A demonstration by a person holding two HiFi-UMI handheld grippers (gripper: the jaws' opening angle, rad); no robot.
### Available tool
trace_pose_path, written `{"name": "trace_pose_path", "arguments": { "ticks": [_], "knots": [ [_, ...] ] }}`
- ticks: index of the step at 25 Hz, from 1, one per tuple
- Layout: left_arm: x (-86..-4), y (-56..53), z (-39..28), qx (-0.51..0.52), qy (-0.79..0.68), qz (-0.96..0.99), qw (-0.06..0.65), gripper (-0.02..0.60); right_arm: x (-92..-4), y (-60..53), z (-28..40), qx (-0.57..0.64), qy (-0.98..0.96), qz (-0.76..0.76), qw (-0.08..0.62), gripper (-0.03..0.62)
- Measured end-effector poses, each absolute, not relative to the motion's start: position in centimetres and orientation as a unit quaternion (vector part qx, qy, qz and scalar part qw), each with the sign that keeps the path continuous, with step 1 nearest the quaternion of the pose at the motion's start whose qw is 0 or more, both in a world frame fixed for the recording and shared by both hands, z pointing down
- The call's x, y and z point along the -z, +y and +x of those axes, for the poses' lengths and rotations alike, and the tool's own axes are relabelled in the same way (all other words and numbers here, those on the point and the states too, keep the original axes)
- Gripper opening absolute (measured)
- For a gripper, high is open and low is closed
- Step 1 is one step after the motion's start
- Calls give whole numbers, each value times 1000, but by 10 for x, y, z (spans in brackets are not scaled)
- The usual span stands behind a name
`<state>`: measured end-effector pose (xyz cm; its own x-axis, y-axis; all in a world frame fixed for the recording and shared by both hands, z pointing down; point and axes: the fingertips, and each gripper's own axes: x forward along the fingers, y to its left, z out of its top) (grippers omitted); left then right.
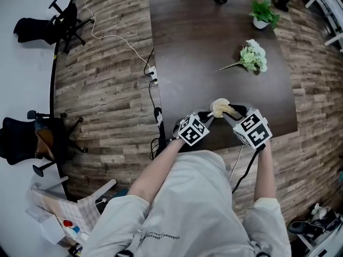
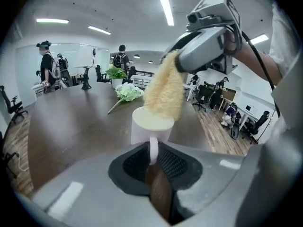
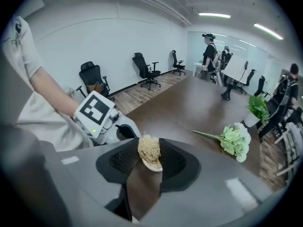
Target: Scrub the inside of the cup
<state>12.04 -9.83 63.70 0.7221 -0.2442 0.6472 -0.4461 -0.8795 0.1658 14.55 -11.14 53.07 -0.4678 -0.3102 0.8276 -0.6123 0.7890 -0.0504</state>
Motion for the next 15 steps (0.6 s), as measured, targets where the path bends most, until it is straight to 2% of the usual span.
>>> {"name": "trace_pose_path", "arguments": {
  "ticks": [3,9,13,15],
  "knots": [
    [-637,-98,122,-310,-191,914,178,54,-545,-84,141,-179,-841,218,461,156],
    [-640,-94,117,-311,-193,912,185,51,-573,-66,134,-124,-842,158,500,156],
    [-642,-90,120,-310,-190,913,185,51,-589,-45,141,-95,-817,85,563,156],
    [-639,-90,120,-308,-190,913,186,51,-596,-44,141,-83,-815,82,568,158]
  ]
}}
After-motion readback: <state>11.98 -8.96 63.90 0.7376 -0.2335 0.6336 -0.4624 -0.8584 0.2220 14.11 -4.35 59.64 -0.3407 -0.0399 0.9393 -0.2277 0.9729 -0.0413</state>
